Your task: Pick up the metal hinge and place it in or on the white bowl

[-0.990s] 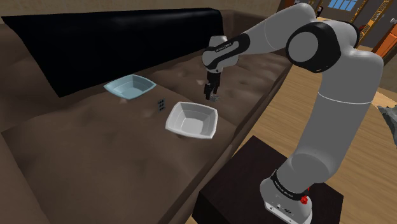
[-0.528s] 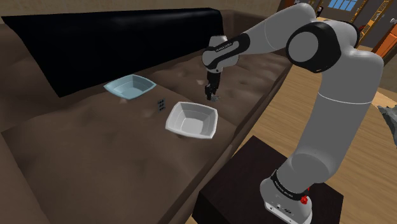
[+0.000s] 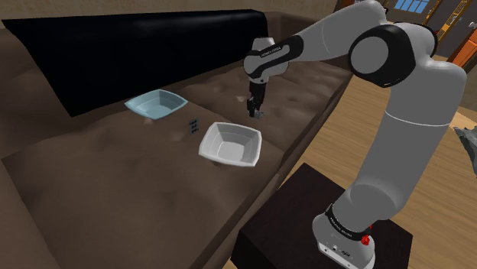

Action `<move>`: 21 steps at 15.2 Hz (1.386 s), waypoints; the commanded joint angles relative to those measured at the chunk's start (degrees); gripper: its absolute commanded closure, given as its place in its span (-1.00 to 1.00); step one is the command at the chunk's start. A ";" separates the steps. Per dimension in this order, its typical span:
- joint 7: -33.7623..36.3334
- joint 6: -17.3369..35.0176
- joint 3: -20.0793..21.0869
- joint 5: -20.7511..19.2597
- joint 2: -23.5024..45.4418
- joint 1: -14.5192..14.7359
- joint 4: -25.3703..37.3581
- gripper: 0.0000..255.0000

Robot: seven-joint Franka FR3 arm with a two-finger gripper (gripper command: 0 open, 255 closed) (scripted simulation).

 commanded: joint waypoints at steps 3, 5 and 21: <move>0.13 -2.79 -0.09 -0.26 -1.44 0.05 1.36 1.00; 0.20 -4.16 -0.12 -0.38 -2.10 0.07 2.08 1.00; 0.56 -15.36 -0.26 -1.03 -5.78 0.19 9.63 1.00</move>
